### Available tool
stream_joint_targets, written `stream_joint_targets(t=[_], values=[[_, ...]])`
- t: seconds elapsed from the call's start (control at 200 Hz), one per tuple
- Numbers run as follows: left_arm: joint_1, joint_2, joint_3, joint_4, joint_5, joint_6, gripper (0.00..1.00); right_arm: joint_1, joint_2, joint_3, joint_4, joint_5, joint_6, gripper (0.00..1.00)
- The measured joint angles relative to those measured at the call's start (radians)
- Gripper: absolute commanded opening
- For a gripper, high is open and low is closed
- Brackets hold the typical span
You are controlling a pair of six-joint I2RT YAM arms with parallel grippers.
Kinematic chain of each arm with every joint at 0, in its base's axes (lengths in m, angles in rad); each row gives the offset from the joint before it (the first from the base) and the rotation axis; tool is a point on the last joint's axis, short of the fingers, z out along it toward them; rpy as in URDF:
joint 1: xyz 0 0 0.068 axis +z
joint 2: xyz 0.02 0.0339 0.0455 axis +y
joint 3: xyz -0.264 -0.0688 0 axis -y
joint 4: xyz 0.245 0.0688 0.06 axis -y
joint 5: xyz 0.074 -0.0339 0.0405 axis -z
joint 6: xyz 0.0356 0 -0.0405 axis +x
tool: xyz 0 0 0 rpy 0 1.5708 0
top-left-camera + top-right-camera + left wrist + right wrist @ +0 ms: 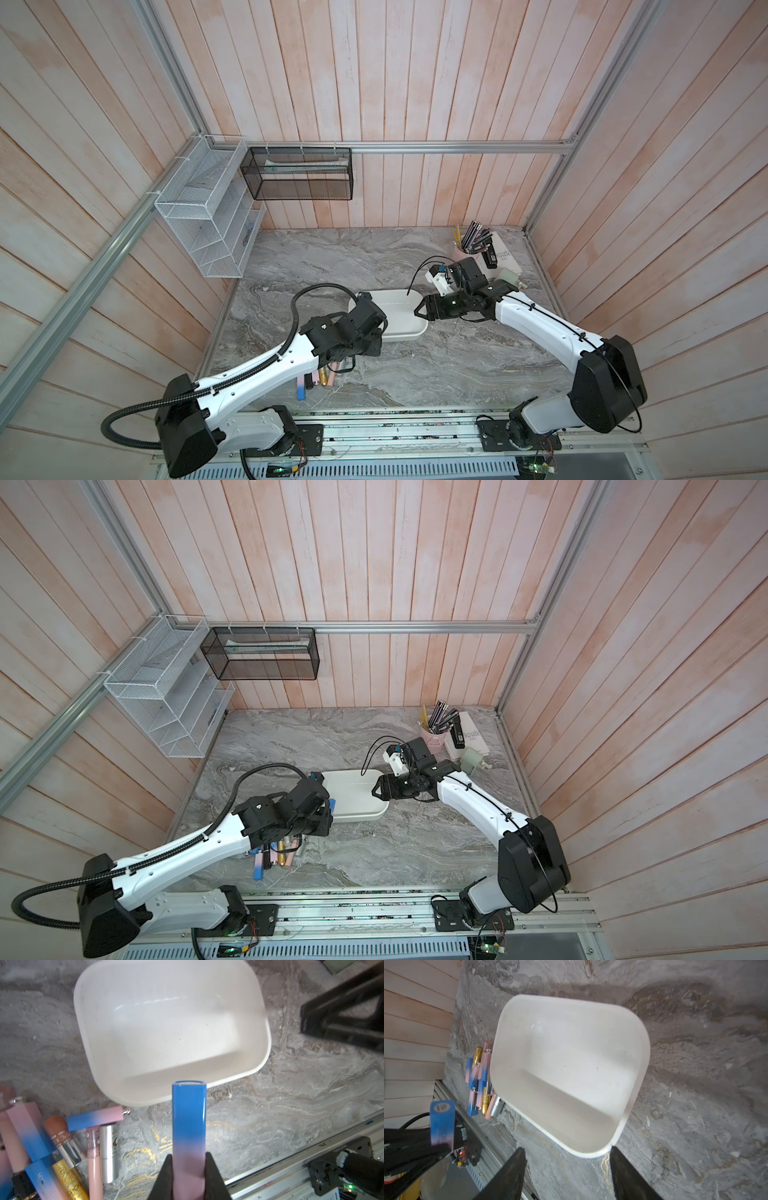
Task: Put the lipstick into the storage box
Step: Place the lipstick in the storage box.
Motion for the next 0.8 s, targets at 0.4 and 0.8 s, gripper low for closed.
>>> stream_joint_targets(t=[0.4,0.8], values=[[0.244,0.261,0.084,0.187,0.122,0.204,0.02,0.000,-0.164,-0.117,-0.007,-0.048,0.017,0.65],[0.256,0.453,0.090,0.306,0.293,0.263,0.17,0.000,-0.174,-0.118,-0.005,-0.137,0.013,0.66]])
